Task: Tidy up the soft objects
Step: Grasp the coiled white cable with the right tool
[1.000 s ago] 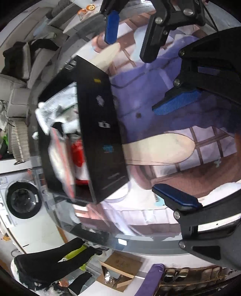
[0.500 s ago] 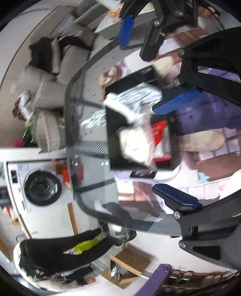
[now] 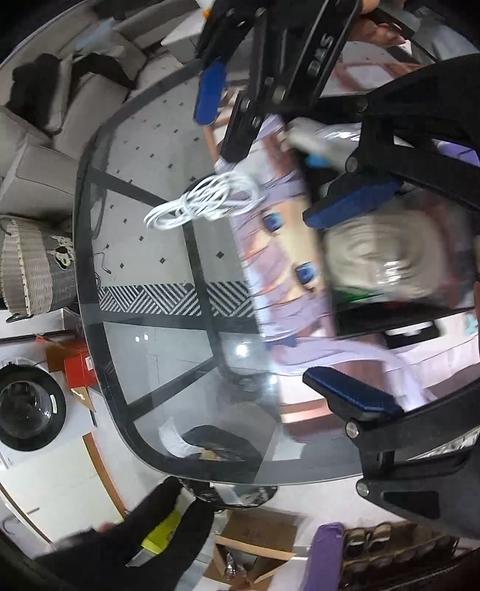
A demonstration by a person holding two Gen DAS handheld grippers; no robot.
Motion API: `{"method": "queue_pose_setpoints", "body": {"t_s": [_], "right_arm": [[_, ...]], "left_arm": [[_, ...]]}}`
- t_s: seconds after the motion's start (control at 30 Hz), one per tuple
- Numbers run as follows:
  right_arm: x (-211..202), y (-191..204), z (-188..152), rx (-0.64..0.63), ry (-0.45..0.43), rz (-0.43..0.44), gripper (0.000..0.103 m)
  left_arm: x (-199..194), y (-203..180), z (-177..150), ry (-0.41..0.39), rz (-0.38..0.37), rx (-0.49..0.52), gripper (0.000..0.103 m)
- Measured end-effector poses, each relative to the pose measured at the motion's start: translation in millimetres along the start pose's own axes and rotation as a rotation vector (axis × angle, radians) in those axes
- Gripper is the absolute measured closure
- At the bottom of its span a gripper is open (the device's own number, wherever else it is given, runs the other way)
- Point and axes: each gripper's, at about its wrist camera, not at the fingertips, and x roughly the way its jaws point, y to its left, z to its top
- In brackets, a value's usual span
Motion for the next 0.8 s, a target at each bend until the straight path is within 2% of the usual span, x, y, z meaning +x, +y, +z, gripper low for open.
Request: {"method": "queue_pose_setpoints", "body": {"t_s": [0.1, 0.17, 0.23, 0.27, 0.3, 0.33, 0.43, 0.53, 0.6, 0.7, 0.8], "right_arm": [[35.0, -2.7, 22.0, -0.007, 0.06, -0.008, 0.045], [59.5, -5.4, 29.6, -0.012, 0.103, -0.017, 0.045], [75.2, -7.9, 33.5, -0.011, 0.116, -0.004, 0.046], [81.0, -5.9, 34.9, -0.021, 0.116, -0.004, 0.051], [84.3, -3.2, 35.4, -0.041, 0.117, -0.01, 0.077], [87.1, 0.9, 34.3, -0.069, 0.12, -0.02, 0.082], [86.7, 2.6, 33.0, -0.094, 0.113, -0.007, 0.083], [62.2, 2.2, 30.6, -0.102, 0.052, -0.019, 0.083], [39.5, 3.0, 24.2, -0.086, 0.014, 0.002, 0.083], [-10.6, 9.6, 6.6, -0.09, -0.076, 0.027, 0.083], [-47.0, 18.3, -16.0, -0.092, -0.123, 0.067, 0.083]], "left_arm": [[9.1, 1.3, 14.1, -0.015, 0.007, 0.001, 0.025], [17.4, 4.4, 17.1, -0.007, -0.014, -0.011, 0.025], [21.1, 4.2, 20.4, -0.01, -0.012, -0.003, 0.025], [23.3, 1.9, 21.8, -0.018, -0.007, 0.006, 0.025], [23.6, 2.9, 22.8, -0.027, -0.001, 0.008, 0.025], [24.5, 4.2, 24.0, -0.03, 0.003, 0.004, 0.025], [25.1, 9.0, 19.9, -0.017, -0.036, -0.024, 0.025], [13.6, 13.1, 12.1, -0.032, -0.033, -0.049, 0.025], [-2.4, 11.5, 2.5, -0.059, -0.041, -0.049, 0.025], [-30.5, 9.5, -14.2, -0.131, -0.04, -0.074, 0.025], [-59.4, 4.3, -37.7, -0.215, -0.036, -0.1, 0.025]]}}
